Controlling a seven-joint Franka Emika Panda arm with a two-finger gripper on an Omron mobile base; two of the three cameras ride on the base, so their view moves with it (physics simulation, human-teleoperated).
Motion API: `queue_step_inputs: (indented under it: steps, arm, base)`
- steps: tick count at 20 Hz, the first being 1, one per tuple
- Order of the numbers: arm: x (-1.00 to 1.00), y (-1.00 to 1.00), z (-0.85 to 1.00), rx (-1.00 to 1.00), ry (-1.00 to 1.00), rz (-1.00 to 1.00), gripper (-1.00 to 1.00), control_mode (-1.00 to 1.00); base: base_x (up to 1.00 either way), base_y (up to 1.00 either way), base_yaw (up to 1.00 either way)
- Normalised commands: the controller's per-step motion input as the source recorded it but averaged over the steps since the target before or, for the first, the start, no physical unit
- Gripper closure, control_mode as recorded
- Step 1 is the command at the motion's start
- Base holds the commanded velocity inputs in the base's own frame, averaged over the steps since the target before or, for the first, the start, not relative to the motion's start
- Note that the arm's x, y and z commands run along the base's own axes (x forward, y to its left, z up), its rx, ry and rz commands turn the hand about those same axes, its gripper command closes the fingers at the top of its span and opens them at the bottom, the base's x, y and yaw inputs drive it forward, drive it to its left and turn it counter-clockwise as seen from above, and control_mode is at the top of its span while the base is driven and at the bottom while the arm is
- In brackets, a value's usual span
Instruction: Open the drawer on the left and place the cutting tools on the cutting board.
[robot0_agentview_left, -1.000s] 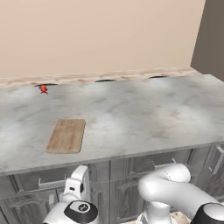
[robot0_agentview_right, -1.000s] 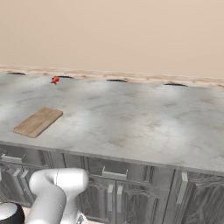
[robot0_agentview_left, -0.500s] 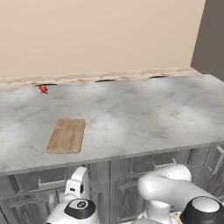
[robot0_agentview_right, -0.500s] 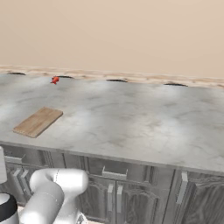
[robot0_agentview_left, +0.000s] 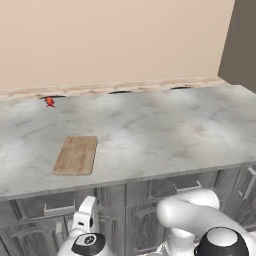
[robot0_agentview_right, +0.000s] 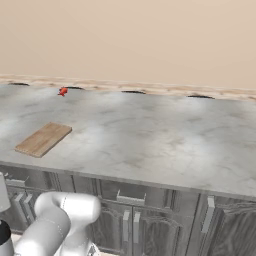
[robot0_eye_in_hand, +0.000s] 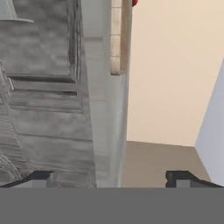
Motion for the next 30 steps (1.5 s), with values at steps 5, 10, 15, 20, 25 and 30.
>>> queue_step_inputs:
  steps: [5, 10, 15, 20, 25, 30]
  arm:
    - [0.15, 0.19, -0.17, 0.0, -0.09, 0.04, -1.0, -1.0]
    - [0.21, 0.21, -0.16, 0.0, -0.06, 0.04, -1.0, -1.0]
    - [0.22, 0.21, -0.18, 0.0, -0.04, 0.05, -1.0, -1.0]
    - [0.22, 0.2, -0.22, 0.0, -0.01, 0.05, -1.0, -1.0]
    - [0.27, 0.15, -0.25, 0.0, 0.0, 0.04, -1.0, -1.0]
    - [0.26, 0.17, -0.25, 0.0, 0.0, 0.04, -1.0, -1.0]
  base:
    - [0.0, 0.0, 0.0]
    - [0.0, 0.0, 0.0]
    - [0.0, 0.0, 0.0]
    - [0.0, 0.0, 0.0]
    - [0.0, 0.0, 0.0]
    - [0.0, 0.0, 0.0]
